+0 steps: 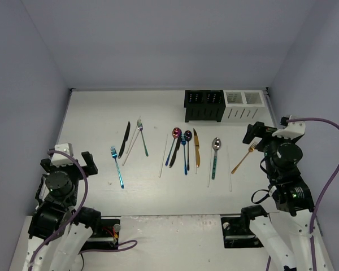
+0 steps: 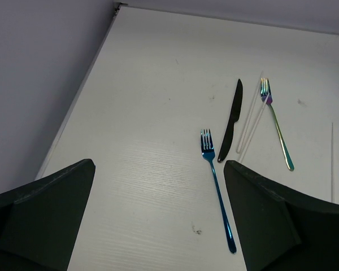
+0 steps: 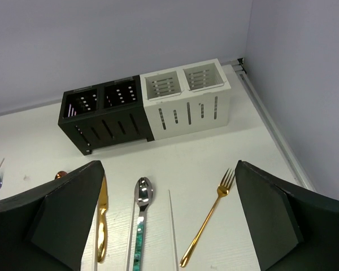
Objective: Sort the eating utensils into containers
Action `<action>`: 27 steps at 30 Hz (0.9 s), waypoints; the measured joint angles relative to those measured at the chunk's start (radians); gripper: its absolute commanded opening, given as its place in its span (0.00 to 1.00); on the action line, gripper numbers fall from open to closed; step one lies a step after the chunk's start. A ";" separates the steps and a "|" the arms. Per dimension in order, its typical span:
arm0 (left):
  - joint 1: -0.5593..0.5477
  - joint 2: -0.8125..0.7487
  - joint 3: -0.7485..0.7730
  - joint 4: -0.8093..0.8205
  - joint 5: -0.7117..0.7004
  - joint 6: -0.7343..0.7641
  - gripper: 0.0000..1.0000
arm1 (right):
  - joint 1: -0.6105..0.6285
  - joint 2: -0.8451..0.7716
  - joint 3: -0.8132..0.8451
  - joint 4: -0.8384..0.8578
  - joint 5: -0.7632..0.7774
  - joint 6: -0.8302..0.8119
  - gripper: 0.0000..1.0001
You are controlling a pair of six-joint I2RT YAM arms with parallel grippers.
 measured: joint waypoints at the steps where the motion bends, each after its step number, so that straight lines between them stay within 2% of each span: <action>1: 0.000 0.014 0.003 -0.001 0.002 -0.002 0.97 | 0.000 0.009 0.000 -0.001 0.000 0.005 1.00; 12: 0.000 0.195 0.079 -0.013 0.026 -0.025 0.97 | 0.001 0.138 0.011 -0.018 0.007 0.029 1.00; 20: 0.000 0.326 0.114 -0.005 0.040 -0.052 0.98 | 0.010 0.338 0.078 -0.069 0.017 0.113 1.00; 27: 0.000 0.356 0.101 -0.009 0.047 -0.058 0.97 | 0.056 0.489 0.067 -0.108 0.017 0.211 1.00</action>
